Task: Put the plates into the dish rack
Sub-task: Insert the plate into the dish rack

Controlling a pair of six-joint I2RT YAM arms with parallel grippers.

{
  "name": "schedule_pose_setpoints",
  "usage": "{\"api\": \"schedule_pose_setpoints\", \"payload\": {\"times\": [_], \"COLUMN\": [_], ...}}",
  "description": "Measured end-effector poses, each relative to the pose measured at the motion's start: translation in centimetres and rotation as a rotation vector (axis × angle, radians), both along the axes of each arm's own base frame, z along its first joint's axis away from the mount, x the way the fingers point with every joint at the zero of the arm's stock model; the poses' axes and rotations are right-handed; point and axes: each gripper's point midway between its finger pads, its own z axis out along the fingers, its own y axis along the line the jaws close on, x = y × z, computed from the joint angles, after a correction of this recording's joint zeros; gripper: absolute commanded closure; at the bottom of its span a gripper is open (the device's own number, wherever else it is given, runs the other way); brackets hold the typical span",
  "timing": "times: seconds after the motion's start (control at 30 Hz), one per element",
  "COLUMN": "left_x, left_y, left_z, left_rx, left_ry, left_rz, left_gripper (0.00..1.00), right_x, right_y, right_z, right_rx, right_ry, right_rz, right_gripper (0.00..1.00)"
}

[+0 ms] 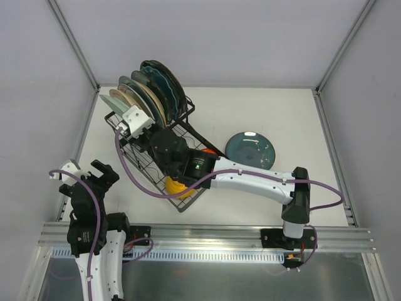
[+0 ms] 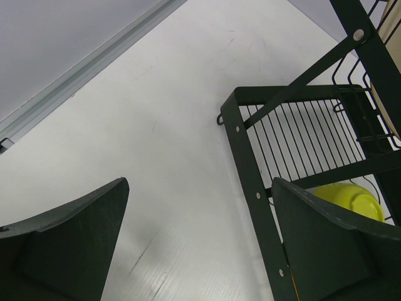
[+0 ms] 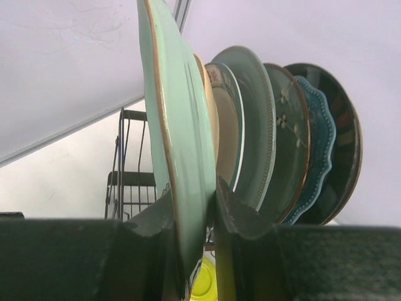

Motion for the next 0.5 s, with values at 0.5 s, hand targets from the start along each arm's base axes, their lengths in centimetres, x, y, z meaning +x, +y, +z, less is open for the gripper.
{"api": "schedule_pose_setpoints", "payload": {"times": [0.5], "left_x": [0.0], "left_y": [0.0], "left_z": [0.0], "left_rx": [0.0], "left_ry": [0.0], "left_rz": [-0.001], "left_gripper": [0.01], "right_x": [-1.3], "right_y": [0.8], "right_z": [1.5], "right_rx": [-0.028], "right_ry": [-0.088], "right_rz": [0.025], "right_gripper": [0.99]}}
